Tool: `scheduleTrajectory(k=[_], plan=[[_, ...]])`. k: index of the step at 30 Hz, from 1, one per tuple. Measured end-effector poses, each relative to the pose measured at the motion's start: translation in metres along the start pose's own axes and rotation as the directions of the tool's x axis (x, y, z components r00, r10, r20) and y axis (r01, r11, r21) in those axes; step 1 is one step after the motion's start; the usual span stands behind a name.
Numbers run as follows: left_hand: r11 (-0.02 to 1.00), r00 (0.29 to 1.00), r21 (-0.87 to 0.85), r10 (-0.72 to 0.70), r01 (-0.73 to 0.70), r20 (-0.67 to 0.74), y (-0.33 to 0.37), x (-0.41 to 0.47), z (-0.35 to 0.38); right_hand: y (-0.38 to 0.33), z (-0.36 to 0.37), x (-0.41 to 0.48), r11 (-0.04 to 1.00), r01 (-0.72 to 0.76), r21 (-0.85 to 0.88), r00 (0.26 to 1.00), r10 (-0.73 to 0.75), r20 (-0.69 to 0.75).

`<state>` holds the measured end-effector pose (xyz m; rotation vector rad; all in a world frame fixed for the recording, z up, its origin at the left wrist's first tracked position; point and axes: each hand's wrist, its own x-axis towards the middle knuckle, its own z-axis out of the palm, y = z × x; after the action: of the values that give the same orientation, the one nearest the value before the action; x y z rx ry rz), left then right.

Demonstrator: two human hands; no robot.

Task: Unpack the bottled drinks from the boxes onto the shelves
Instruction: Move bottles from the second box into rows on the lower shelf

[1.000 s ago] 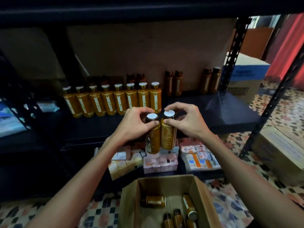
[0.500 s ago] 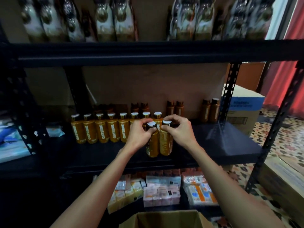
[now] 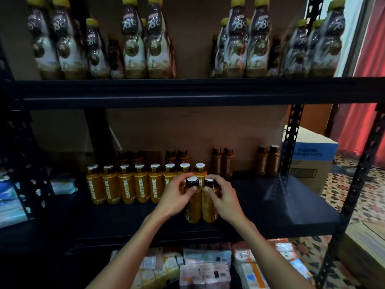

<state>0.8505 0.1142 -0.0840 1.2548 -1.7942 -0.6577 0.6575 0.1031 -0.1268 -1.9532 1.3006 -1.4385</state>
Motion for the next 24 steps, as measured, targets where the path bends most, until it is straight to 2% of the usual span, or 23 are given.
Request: scheduleTrajectory(k=[4,8,14,16,19,20,24], plan=[[0.999,0.999,-0.049,0.024,-0.022,0.044,0.002,0.007,-0.013,0.001,0.006,-0.004,0.999,0.016,0.029,0.999,-0.015,-0.03],[0.991,0.977,0.108,0.051,-0.075,0.208,0.008,0.019,-0.023,0.003,0.01,-0.007,0.999,0.014,0.042,0.999,-0.012,-0.038],[0.964,0.994,0.257,0.045,-0.069,0.101,0.012,0.029,-0.028,0.005,0.007,-0.005,0.991,-0.032,0.132,0.999,0.034,-0.013],[0.967,0.986,0.244,0.034,-0.074,0.162,0.013,0.031,-0.033,0.005,0.004,-0.004,0.986,-0.046,0.161,0.999,0.044,0.018],[0.955,0.94,0.276,0.011,-0.112,0.341,0.018,0.031,-0.04,0.005,0.003,-0.004,0.983,-0.058,0.173,0.998,0.051,0.044],[0.953,0.936,0.28,0.009,-0.114,0.352,0.019,0.032,-0.041,0.006,0.004,-0.004,0.983,-0.06,0.173,0.998,0.053,0.044],[0.948,0.976,0.309,0.003,-0.071,0.217,0.019,0.037,-0.035,0.006,0.005,-0.004,0.984,-0.06,0.166,0.998,0.055,0.032]])
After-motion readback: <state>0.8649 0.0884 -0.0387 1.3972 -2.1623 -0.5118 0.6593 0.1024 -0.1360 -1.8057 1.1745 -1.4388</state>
